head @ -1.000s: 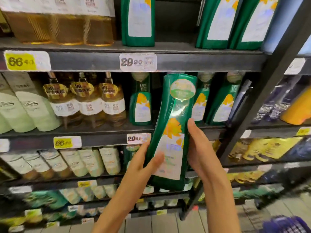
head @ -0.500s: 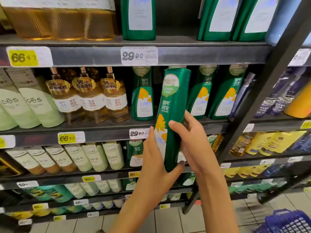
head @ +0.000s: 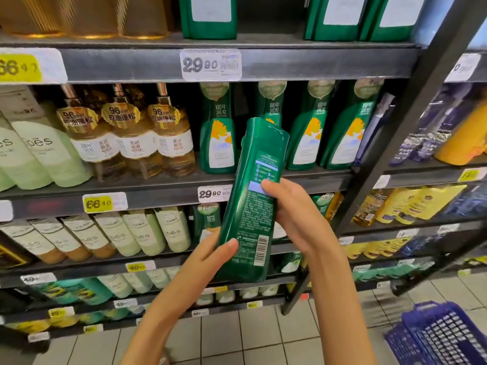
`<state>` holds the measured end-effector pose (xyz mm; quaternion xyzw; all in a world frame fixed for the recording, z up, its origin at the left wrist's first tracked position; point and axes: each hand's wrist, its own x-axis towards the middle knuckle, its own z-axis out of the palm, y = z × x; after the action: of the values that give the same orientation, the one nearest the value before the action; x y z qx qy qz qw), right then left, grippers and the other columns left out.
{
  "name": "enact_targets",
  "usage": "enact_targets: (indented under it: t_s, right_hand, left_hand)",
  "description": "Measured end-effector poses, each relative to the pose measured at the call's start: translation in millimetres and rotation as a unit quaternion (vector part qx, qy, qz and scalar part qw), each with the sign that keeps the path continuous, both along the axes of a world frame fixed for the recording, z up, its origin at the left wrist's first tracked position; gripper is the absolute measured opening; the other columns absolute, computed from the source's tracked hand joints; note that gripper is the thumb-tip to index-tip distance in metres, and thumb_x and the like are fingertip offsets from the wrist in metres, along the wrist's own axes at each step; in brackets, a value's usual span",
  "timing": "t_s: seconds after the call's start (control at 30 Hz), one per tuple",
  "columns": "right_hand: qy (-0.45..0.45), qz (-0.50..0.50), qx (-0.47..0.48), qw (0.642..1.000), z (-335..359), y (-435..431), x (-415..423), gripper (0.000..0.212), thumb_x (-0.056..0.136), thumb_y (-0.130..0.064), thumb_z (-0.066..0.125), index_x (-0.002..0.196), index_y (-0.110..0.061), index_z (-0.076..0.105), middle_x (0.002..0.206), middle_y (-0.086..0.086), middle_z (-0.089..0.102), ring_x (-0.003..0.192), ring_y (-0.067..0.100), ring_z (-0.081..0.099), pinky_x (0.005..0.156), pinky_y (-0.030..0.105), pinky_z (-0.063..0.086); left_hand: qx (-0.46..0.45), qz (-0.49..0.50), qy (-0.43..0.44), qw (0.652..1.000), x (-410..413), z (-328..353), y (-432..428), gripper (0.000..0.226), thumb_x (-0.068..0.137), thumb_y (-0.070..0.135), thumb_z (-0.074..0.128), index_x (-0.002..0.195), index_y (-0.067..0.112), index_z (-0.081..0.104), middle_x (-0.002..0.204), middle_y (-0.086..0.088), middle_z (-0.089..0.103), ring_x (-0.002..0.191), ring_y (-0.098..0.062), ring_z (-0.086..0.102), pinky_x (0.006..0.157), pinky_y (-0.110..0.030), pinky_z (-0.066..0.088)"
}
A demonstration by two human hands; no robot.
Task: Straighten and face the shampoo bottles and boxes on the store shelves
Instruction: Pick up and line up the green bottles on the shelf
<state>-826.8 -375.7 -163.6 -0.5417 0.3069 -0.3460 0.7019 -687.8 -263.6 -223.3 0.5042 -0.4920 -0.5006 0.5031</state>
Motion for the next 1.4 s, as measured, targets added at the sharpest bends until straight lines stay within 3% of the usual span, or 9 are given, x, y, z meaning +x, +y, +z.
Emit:
enact_targets:
  t_s: [0.2, 0.37, 0.57, 0.67, 0.73, 0.83, 0.97, 1.2, 1.4]
  right_hand:
    - [0.008, -0.068, -0.004, 0.998, -1.1, 1.7, 10.7, 0.029, 0.096, -0.004, 0.047, 0.124, 0.002, 0.048, 0.116, 0.016, 0.063, 0.097, 0.020, 0.063, 0.082, 0.029, 0.054]
    - [0.012, -0.128, -0.007, 0.992, 0.4, 10.7, 23.9, 0.032, 0.087, -0.006, 0.063, 0.115, -0.005, 0.046, 0.092, 0.000, 0.062, 0.081, 0.011, 0.064, 0.071, 0.025, 0.054]
    - [0.092, -0.095, -0.062, 0.989, 7.6, 6.7, 18.4, 0.054, 0.080, -0.048, 0.063, 0.123, -0.019, 0.048, 0.105, -0.001, 0.058, 0.100, 0.009, 0.059, 0.074, 0.017, 0.047]
    - [0.126, 0.015, -0.015, 0.992, 5.2, -1.1, 7.2, 0.072, 0.074, -0.063, 0.051, 0.129, -0.017, 0.046, 0.109, 0.000, 0.059, 0.106, 0.020, 0.058, 0.090, 0.034, 0.045]
    - [0.096, 0.076, 0.020, 0.992, -0.3, 2.1, 7.2, 0.053, 0.088, -0.047, 0.051, 0.120, -0.005, 0.052, 0.101, 0.014, 0.065, 0.093, 0.033, 0.062, 0.085, 0.042, 0.048]
    - [0.014, 0.069, 0.052, 0.996, -7.9, 1.4, 8.5, 0.021, 0.094, -0.023, 0.050, 0.106, -0.009, 0.060, 0.085, 0.001, 0.072, 0.077, 0.016, 0.068, 0.070, 0.028, 0.055]
    - [0.001, 0.055, 0.006, 0.998, -13.5, -4.1, 8.1, 0.028, 0.093, -0.010, 0.053, 0.121, -0.010, 0.050, 0.106, 0.007, 0.068, 0.091, 0.017, 0.067, 0.078, 0.029, 0.057]
    - [0.128, 0.136, -0.091, 0.978, -35.5, 5.0, -9.2, 0.022, 0.091, -0.026, 0.057, 0.112, -0.033, 0.053, 0.103, -0.021, 0.070, 0.099, -0.002, 0.064, 0.079, 0.014, 0.051]
    - [0.134, 0.056, -0.210, 0.967, -52.5, 14.0, -12.1, 0.030, 0.091, -0.010, 0.059, 0.117, -0.024, 0.055, 0.112, -0.004, 0.065, 0.106, 0.008, 0.060, 0.091, 0.030, 0.049]
  left_hand:
    - [-0.027, 0.082, -0.095, 0.992, 3.3, -0.5, -1.3, 0.053, 0.086, 0.050, 0.050, 0.136, 0.042, 0.036, 0.129, 0.024, 0.053, 0.118, 0.007, 0.049, 0.099, -0.022, 0.045]
    - [0.008, 0.211, -0.424, 0.881, -33.4, 1.5, -11.7, 0.117, 0.057, 0.073, 0.060, 0.148, 0.023, 0.006, 0.149, 0.005, 0.025, 0.134, -0.010, 0.028, 0.106, -0.032, 0.036]
    - [0.004, 0.079, -0.028, 0.997, -16.2, 2.9, -11.5, 0.059, 0.060, 0.045, 0.068, 0.116, 0.036, 0.052, 0.101, 0.018, 0.068, 0.098, -0.010, 0.064, 0.078, -0.017, 0.052]
    - [0.066, -0.073, 0.286, 0.953, -7.3, 5.5, -0.6, 0.070, 0.052, 0.046, 0.083, 0.114, 0.022, 0.062, 0.105, 0.002, 0.072, 0.099, -0.016, 0.067, 0.076, -0.028, 0.055]
    - [0.076, -0.108, 0.338, 0.932, -3.4, 6.2, 0.0, 0.066, 0.046, 0.046, 0.086, 0.107, 0.024, 0.071, 0.106, -0.001, 0.071, 0.100, -0.017, 0.067, 0.078, -0.031, 0.056]
    - [0.109, -0.096, 0.298, 0.943, 3.4, 10.7, -2.7, 0.072, 0.051, 0.039, 0.084, 0.115, 0.020, 0.057, 0.105, 0.000, 0.072, 0.098, -0.015, 0.068, 0.073, -0.026, 0.056]
    - [0.065, -0.021, 0.179, 0.982, 7.4, 13.5, -13.1, 0.049, 0.081, 0.034, 0.064, 0.123, 0.012, 0.053, 0.113, -0.002, 0.069, 0.105, -0.016, 0.065, 0.078, -0.022, 0.053]
    - [0.022, 0.054, 0.129, 0.990, 1.5, -7.2, -15.6, 0.046, 0.083, 0.029, 0.059, 0.126, 0.016, 0.051, 0.119, -0.004, 0.066, 0.111, -0.020, 0.061, 0.091, -0.034, 0.052]
    - [-0.027, 0.040, -0.069, 0.996, 13.0, -9.1, -21.9, 0.039, 0.086, 0.004, 0.061, 0.114, 0.030, 0.052, 0.106, 0.012, 0.068, 0.104, -0.006, 0.062, 0.083, -0.018, 0.049]
